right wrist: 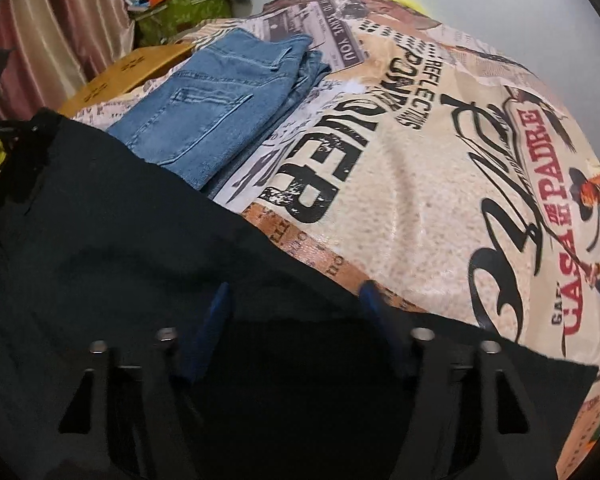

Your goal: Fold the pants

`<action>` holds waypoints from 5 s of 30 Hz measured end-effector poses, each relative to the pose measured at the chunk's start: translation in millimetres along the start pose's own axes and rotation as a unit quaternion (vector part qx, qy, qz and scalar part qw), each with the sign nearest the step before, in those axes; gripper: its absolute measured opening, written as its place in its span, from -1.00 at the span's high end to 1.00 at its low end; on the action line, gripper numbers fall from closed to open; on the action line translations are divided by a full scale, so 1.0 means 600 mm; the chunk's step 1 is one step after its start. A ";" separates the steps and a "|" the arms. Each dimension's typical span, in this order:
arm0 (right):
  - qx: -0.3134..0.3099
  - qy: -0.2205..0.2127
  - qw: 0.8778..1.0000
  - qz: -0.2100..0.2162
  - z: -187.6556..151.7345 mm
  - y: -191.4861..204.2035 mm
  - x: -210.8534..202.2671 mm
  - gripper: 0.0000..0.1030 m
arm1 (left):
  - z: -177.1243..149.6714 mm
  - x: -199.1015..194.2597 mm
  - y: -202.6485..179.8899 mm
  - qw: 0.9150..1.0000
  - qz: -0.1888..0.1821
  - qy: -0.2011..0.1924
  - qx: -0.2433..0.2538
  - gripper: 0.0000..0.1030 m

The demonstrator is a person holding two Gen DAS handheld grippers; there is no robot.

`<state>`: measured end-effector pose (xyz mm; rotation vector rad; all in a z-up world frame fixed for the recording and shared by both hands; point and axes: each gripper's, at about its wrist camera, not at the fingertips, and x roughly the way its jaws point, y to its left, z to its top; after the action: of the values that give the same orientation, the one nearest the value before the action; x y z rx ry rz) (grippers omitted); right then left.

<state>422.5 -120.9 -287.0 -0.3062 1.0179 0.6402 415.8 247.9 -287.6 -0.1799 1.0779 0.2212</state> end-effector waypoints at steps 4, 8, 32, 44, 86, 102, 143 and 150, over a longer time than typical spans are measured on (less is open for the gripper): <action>-0.010 0.000 1.000 0.005 -0.001 0.009 -0.011 0.85 | 0.005 -0.035 -0.013 1.000 0.000 -0.018 0.015 0.70; -0.017 -0.025 0.999 -0.024 0.009 0.016 -0.029 0.89 | 0.016 -0.056 -0.027 0.999 -0.003 -0.032 0.023 0.70; 0.040 -0.139 0.989 -0.030 -0.033 0.035 -0.266 0.90 | -0.034 -0.202 -0.047 0.994 -0.045 -0.090 0.044 0.70; 0.036 -0.139 0.990 -0.004 -0.124 0.120 -0.330 0.90 | -0.144 -0.277 -0.010 0.994 -0.038 -0.090 0.039 0.70; 0.084 -0.050 0.995 0.002 -0.309 0.198 -0.332 0.49 | -0.379 -0.284 0.067 0.998 0.036 -0.035 0.028 0.46; 0.109 -0.099 0.987 -0.062 -0.260 0.099 -0.375 0.27 | -0.266 -0.311 -0.112 0.991 -0.033 -0.095 0.088 -0.32; 0.127 0.022 0.992 -0.001 -0.126 -0.013 -0.108 0.89 | -0.242 -0.105 -0.259 0.987 -0.030 0.004 0.156 -0.45; 0.139 -0.052 0.989 -0.017 -0.123 -0.029 -0.220 0.91 | -0.261 -0.141 -0.275 0.985 -0.030 0.000 0.172 -0.51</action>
<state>333.9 -219.0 -211.4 -0.0447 0.9860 0.4698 287.8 41.5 -278.8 0.0984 1.0914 -0.0212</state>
